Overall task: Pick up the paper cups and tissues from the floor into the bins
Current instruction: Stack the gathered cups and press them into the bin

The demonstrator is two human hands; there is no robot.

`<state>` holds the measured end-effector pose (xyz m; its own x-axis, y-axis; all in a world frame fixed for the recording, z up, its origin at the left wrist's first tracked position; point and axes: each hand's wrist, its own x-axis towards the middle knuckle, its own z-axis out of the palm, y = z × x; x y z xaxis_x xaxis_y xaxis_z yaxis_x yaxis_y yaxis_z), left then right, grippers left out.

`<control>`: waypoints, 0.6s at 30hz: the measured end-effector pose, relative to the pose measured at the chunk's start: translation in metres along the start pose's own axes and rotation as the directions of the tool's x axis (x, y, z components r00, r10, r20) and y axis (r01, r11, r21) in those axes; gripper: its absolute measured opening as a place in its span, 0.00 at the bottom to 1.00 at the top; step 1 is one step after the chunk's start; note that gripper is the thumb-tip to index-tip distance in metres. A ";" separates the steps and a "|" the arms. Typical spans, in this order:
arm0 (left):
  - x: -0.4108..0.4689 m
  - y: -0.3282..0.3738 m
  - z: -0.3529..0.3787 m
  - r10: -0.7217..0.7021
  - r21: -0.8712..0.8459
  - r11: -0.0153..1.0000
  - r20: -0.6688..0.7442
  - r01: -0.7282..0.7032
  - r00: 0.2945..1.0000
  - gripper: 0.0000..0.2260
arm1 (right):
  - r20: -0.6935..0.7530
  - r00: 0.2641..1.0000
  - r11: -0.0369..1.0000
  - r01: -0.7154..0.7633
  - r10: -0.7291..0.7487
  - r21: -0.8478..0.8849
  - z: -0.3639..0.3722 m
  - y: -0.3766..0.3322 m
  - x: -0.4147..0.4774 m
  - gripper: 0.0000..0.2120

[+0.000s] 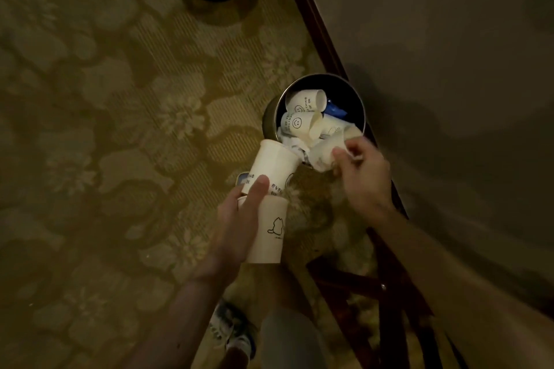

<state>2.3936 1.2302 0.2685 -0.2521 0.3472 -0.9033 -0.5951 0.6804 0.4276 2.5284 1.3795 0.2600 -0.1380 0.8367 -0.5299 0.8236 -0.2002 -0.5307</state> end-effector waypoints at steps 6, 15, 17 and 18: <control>0.052 0.018 0.019 -0.049 0.016 0.999 0.064 0.048 0.997 0.17 | -0.102 0.989 0.994 -0.107 0.103 -0.031 0.008 0.015 0.108 0.02; 0.089 0.023 0.029 -0.068 0.041 0.997 0.013 0.068 0.998 0.19 | 0.054 0.991 0.893 0.131 -0.120 -0.429 0.019 0.033 0.156 0.08; 0.091 0.022 0.030 -0.066 0.037 0.997 0.018 0.065 0.998 0.18 | 0.099 0.991 0.889 0.121 -0.085 -0.442 0.017 0.035 0.158 0.10; 0.091 0.022 0.030 -0.070 0.034 0.997 0.018 0.069 0.997 0.18 | 0.114 0.991 0.886 0.113 -0.068 -0.450 0.017 0.036 0.157 0.11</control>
<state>2.3807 1.2960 0.1968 -0.1961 0.3103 -0.9302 -0.5847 0.7245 0.3649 2.5273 1.4949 0.1463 -0.2556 0.7851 -0.5642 0.9616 0.1461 -0.2323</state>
